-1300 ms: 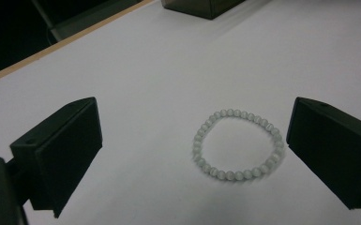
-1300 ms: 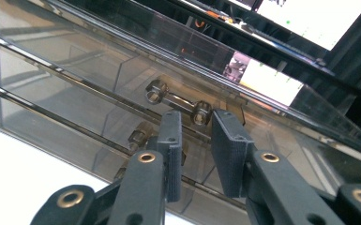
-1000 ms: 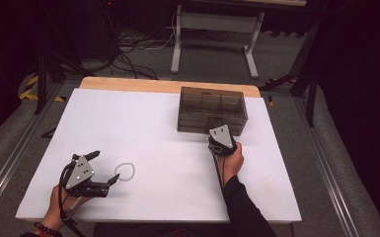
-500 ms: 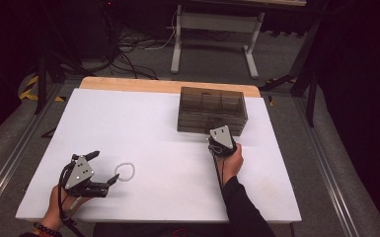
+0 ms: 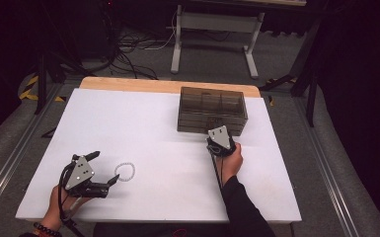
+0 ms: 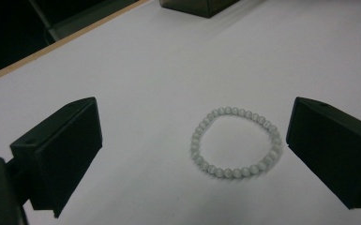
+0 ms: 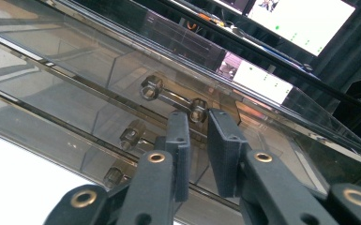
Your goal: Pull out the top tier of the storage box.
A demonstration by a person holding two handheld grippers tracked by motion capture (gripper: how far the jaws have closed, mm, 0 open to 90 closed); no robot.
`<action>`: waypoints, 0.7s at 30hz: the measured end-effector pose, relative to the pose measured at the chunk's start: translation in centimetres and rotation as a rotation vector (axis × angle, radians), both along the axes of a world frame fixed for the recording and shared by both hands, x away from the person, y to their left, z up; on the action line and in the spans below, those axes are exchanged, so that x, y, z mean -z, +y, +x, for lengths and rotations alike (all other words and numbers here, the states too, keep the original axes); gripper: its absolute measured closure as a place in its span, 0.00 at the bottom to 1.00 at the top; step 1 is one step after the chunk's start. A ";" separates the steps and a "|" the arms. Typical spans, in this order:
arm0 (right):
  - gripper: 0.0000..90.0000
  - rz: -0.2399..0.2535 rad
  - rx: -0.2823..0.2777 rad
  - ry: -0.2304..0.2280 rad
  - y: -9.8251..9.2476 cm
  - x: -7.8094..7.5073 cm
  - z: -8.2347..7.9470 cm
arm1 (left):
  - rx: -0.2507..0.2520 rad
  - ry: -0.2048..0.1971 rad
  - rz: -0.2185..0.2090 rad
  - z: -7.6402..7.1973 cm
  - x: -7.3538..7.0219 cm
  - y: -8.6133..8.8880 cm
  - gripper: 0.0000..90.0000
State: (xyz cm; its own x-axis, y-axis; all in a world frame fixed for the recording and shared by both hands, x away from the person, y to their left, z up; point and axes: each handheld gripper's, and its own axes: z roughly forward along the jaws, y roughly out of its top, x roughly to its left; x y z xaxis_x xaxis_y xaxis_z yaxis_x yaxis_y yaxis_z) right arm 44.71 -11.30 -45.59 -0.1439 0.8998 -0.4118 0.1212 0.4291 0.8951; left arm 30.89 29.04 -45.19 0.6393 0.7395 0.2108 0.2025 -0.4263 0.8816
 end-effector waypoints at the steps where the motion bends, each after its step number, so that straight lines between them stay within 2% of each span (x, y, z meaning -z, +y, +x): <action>1: 0.89 0.003 -0.006 0.000 -0.1 0.0 0.0 | -0.001 0.001 0.001 0.0 0.0 0.0 0.05; 21: 0.91 0.020 0.008 0.004 0.0 0.0 -0.1 | -0.002 0.000 -0.001 0.1 0.0 0.1 0.05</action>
